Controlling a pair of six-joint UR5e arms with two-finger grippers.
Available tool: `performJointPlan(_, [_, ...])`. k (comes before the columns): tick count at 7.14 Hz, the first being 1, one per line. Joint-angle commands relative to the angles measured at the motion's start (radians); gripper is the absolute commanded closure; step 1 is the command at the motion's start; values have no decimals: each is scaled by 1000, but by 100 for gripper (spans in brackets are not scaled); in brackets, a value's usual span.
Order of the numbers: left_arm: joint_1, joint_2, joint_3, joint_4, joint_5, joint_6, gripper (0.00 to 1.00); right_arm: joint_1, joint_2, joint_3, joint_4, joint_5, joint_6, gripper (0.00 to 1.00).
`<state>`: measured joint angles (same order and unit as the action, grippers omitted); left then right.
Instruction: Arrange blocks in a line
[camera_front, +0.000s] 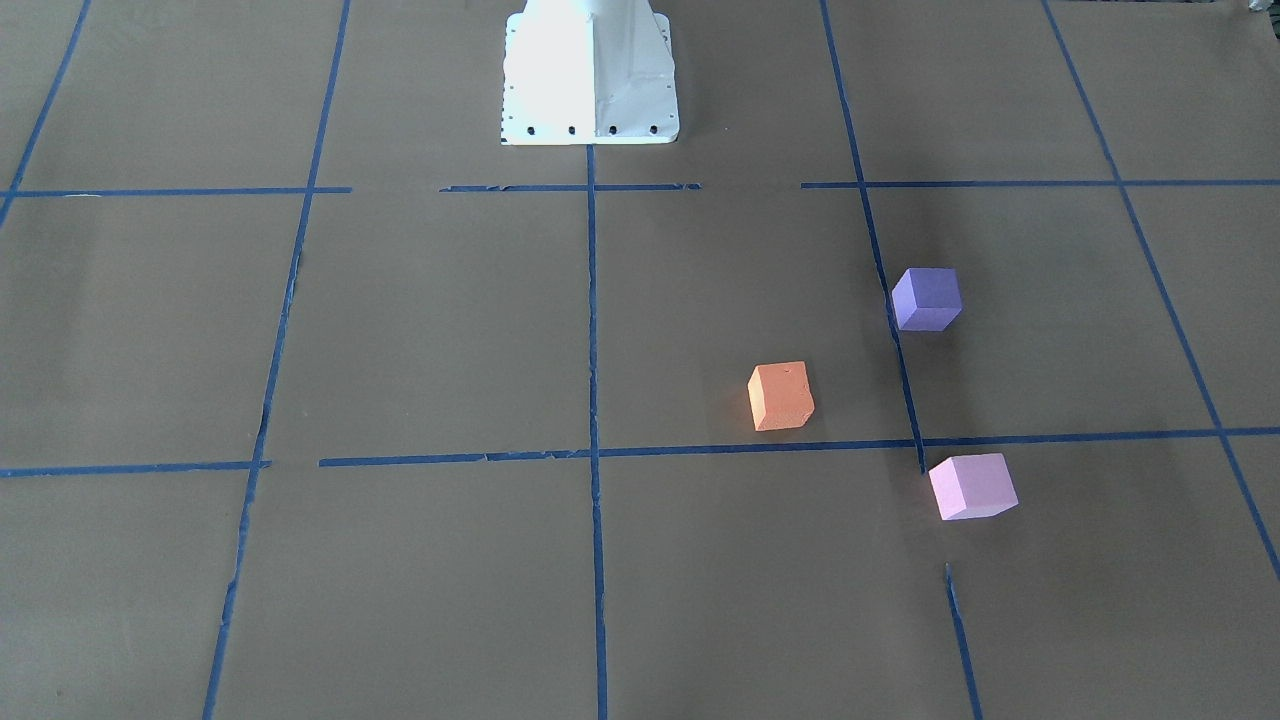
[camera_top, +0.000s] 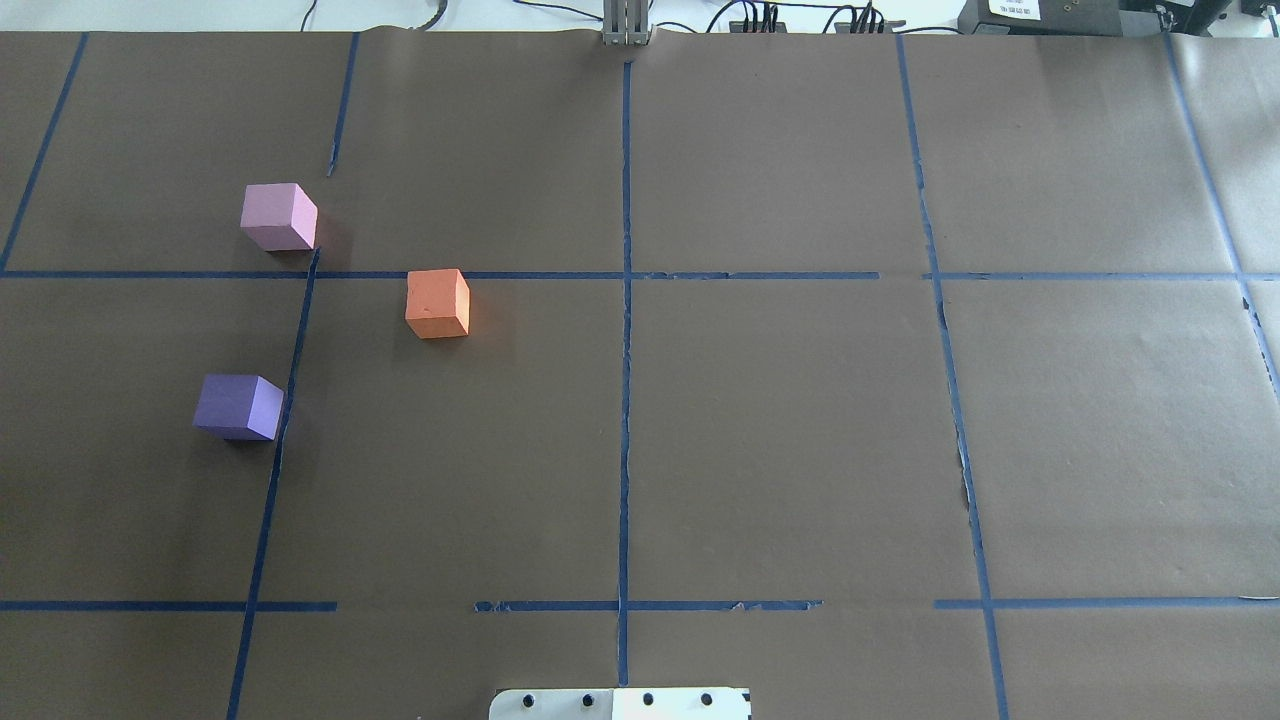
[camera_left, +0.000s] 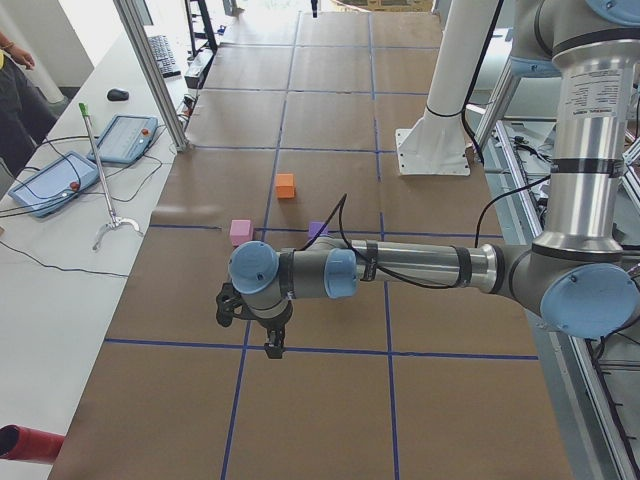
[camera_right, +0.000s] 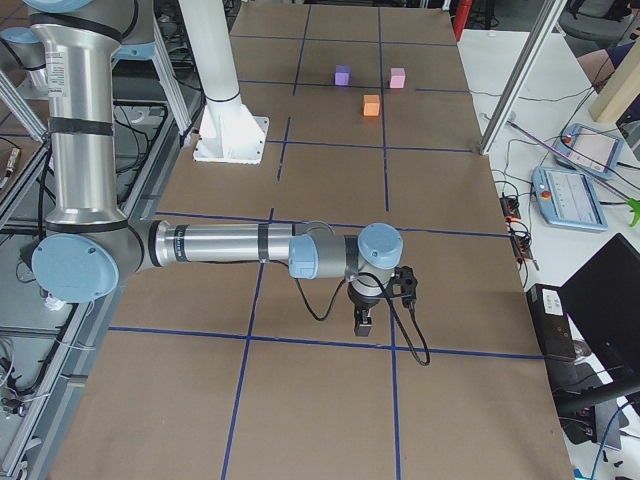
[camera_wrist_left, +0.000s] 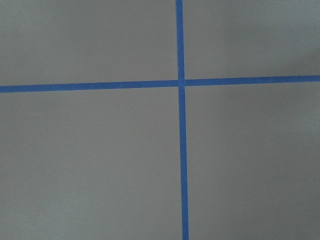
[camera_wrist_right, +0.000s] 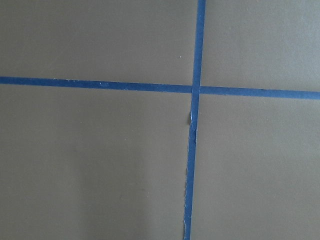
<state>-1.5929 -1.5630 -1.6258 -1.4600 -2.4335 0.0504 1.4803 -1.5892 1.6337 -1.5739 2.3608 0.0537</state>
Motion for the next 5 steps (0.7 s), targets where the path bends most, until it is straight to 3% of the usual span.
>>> performJointPlan(1, [4,1,-15,-16,-4,-38,0,0,0,0,0,0,0,0])
performJointPlan(5, [63,-32,-37,-77,2,-67,0,0,0,0,0,0,0,0])
